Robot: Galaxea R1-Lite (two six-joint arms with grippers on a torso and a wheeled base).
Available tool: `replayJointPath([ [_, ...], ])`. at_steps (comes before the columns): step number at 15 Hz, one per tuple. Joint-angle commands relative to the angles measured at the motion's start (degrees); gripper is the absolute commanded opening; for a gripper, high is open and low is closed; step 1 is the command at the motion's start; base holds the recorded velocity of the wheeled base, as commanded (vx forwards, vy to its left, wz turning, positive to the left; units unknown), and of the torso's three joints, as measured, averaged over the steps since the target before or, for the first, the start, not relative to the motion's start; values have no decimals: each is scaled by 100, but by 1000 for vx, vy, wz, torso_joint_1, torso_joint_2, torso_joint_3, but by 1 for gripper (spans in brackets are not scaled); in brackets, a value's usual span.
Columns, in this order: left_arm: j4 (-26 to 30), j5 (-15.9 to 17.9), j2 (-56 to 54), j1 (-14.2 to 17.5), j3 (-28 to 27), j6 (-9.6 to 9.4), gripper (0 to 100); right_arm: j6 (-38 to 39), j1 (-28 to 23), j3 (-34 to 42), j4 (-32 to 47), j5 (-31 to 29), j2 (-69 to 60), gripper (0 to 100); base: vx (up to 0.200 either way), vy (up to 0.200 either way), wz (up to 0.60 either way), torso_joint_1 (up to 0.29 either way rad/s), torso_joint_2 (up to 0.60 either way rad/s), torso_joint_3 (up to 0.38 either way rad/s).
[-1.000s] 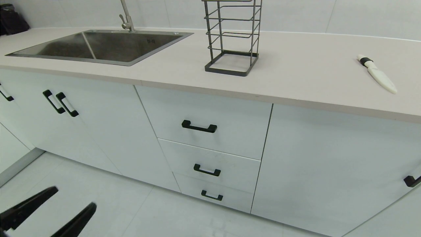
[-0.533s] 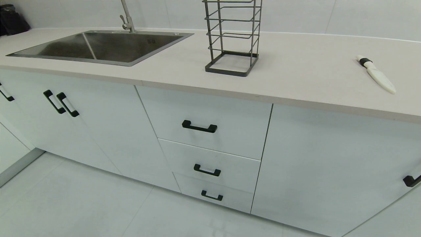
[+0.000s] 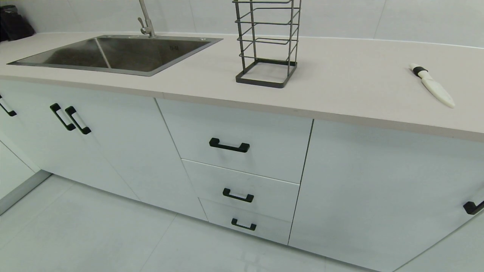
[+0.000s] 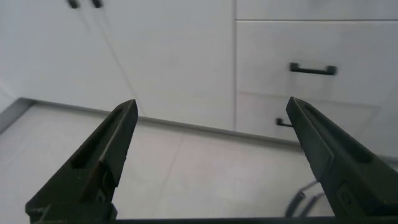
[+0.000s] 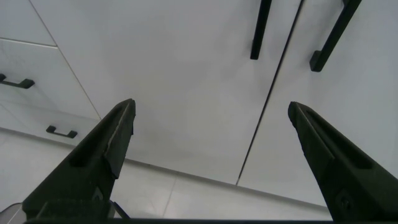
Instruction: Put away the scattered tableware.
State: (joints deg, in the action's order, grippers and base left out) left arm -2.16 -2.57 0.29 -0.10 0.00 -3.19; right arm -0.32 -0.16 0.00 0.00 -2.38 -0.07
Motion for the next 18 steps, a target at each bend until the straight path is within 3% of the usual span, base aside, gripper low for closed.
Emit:
replayJointPath([
  [1,225,-15,-29,10,0,117,100,-3,-2,0,0,0,7,100,0,0,-600,2,7,2],
  [5,198,20,-29,10,0,223,100,23,-2,0,0,-8,7,100,0,0,-600,5,2,7],
  [8,198,29,-29,1,0,249,100,-3,7,0,0,0,7,100,0,0,0,0,0,0],
  [10,198,29,-29,1,0,478,100,-12,-2,0,0,18,7,100,0,0,-300,1,1,4],
  [13,198,11,-29,10,0,504,100,-21,7,0,0,27,7,100,0,0,-600,-1,1,2],
  [18,207,-6,-29,10,0,425,100,-12,7,0,0,27,7,100,40,0,0,0,0,1],
])
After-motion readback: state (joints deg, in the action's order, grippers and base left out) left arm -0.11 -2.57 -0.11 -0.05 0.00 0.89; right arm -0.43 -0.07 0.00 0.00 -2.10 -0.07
